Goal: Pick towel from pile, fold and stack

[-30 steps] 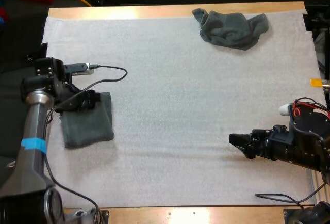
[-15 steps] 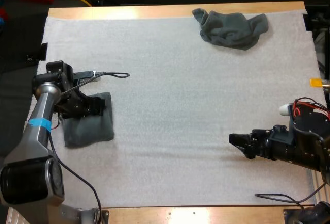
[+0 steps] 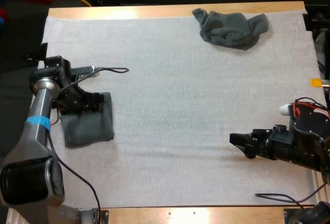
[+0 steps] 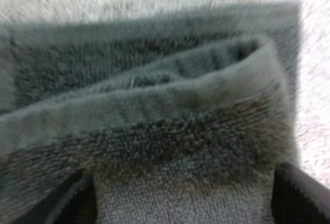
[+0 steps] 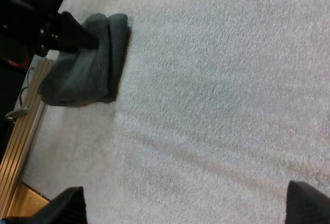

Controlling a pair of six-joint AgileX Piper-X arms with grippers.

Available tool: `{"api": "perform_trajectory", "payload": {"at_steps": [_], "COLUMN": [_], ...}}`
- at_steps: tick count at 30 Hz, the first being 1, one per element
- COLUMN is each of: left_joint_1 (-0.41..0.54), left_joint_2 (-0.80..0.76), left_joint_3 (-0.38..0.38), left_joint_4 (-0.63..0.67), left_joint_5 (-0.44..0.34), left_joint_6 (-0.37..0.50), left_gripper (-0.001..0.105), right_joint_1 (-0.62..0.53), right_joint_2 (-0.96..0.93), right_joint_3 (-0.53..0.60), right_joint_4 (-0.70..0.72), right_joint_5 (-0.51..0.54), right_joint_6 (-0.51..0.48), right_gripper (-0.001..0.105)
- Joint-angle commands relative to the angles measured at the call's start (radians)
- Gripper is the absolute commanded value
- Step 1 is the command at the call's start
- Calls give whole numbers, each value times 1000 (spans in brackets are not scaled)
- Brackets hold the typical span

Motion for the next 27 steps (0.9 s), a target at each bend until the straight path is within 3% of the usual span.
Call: {"api": "perform_trajectory", "payload": {"at_steps": [1,22,27], "left_joint_1": [-1,-1,-1], "left_joint_2": [-37,-441,-523], "left_joint_3": [-16,-28,-28], "left_joint_4": [16,155,175], "left_joint_5": [7,14,48], "left_joint_6": [-9,-9,-27], "left_gripper": [68,68,68], "right_joint_1": [-1,-1,-1], "right_joint_2": [-11,-11,-10], "right_joint_3": [-6,-6,-6], "right_joint_4": [-2,-2,-2], "right_joint_5": [0,0,2], "right_joint_6": [0,0,-58], "right_gripper": [74,74,74]}}
